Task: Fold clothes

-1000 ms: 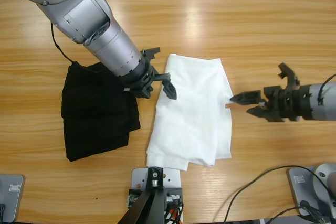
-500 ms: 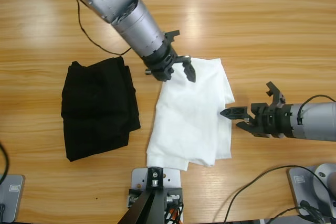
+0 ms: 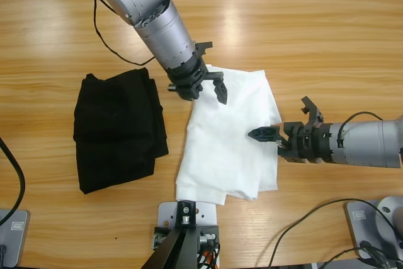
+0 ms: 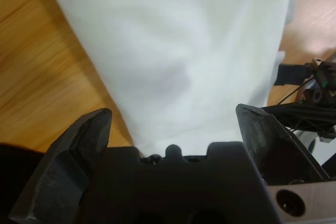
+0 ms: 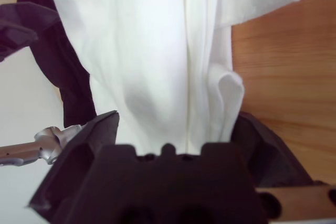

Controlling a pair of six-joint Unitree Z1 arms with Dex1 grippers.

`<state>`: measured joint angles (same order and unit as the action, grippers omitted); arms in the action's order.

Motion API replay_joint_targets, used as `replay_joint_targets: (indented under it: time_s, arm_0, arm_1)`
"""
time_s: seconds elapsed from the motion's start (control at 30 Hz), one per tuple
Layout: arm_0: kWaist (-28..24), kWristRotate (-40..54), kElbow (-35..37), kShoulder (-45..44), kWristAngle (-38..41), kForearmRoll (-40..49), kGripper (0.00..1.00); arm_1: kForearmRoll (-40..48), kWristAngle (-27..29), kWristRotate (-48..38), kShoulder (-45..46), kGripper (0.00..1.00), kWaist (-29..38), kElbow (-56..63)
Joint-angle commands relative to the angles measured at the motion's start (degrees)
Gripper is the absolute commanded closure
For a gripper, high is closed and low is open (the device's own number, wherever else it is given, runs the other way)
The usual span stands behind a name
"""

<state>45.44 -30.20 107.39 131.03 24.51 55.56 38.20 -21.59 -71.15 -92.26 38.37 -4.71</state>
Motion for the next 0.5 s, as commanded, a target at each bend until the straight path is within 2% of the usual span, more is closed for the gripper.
replay_joint_targets:
  time_s: [0.03, 0.2, 0.37, 0.5]
  arm_0:
    - [-1.7, 0.6, -6.2, 0.6, -1.7, 0.8, 0.078]
    - [-2.8, -0.2, -6.2, 1.1, -0.1, -2.7, 0.132]
    - [-3.6, 0.7, -7.4, 2.6, 2.7, -3.4, 0.133]
    - [-1.8, 0.3, -8.6, 3.0, 5.2, -4.9, 0.133]
  arm_1:
    - [4.4, 1.2, -0.7, -6.3, 0.223, 0.8, 3.2]
    - [4.9, 1.2, -0.9, -5.8, 0.223, 0.8, 3.8]
    - [4.9, 1.2, -0.9, -5.8, 0.224, 0.8, 3.8]
    - [4.9, 1.2, -1.0, -5.8, 0.224, 0.8, 3.8]
